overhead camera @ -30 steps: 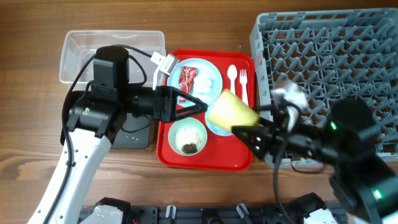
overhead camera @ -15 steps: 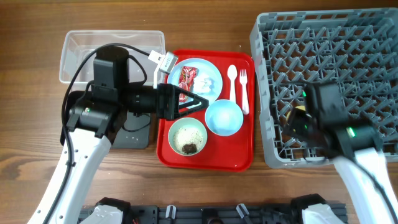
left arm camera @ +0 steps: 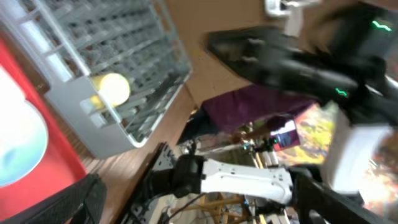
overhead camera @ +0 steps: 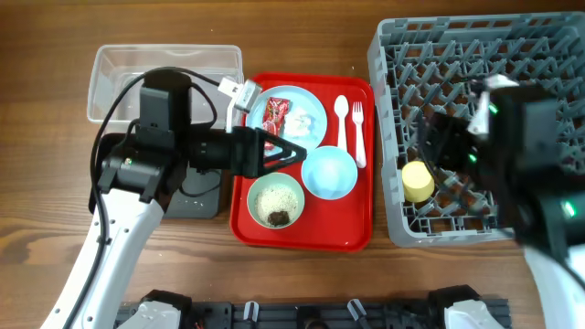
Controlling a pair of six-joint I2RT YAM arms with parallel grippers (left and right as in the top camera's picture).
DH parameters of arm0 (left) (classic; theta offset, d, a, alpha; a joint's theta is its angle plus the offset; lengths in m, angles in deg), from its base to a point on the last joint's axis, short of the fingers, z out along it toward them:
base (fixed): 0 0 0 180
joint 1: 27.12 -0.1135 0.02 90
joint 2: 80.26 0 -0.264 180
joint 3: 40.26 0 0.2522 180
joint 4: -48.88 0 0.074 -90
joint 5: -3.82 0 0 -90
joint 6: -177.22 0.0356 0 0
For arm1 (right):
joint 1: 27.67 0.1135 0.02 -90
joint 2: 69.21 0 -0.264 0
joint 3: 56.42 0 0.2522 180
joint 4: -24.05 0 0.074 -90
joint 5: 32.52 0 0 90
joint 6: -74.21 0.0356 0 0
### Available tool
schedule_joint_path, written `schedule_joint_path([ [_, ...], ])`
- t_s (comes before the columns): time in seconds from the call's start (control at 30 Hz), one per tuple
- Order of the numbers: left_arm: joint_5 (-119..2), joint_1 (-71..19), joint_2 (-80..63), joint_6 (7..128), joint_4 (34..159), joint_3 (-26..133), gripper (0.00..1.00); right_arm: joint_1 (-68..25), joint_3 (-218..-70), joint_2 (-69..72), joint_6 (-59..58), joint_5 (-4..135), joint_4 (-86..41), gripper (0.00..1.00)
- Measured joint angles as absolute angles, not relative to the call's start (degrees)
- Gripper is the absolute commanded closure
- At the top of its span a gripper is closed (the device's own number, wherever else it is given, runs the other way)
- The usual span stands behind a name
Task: Sort waste into correct bins and load items into the dishwasher rack
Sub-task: 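Grasp the yellow cup with the right gripper and place it in the rack, then grasp the green bowl with the left gripper and tip rice onto black tray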
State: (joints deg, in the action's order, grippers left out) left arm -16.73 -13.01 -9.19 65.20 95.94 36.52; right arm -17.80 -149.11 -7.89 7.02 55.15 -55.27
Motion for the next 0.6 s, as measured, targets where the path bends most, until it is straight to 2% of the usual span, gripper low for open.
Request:
schedule_joint_path([
  [0.07,-26.15,-10.65,-9.26,67.40,104.42,37.05,0.22,-17.84,-149.16,-11.54,7.02,55.44,-56.78,0.12],
  [0.1,-36.77,-7.18,-9.21,67.64,109.84,36.92,0.26,-17.84,-149.18,-13.01,7.02,55.59,-57.26,0.11],
  [0.2,-63.29,3.88,-7.18,64.76,114.50,36.76,0.30,-17.84,-149.18,-14.97,7.04,55.81,-57.82,0.12],
  [0.3,-79.63,14.75,-0.30,61.07,114.28,36.83,0.34,-17.84,-149.18,-14.71,7.02,56.09,-57.85,0.11],
  [0.4,-88.53,22.46,11.31,56.96,114.08,36.65,0.52,-17.87,-149.18,-14.67,7.02,56.22,-57.89,0.11],
  [0.6,-92.53,23.73,18.70,53.15,109.71,36.61,0.76,-17.87,-149.18,-14.51,7.02,56.22,-57.87,0.11],
])
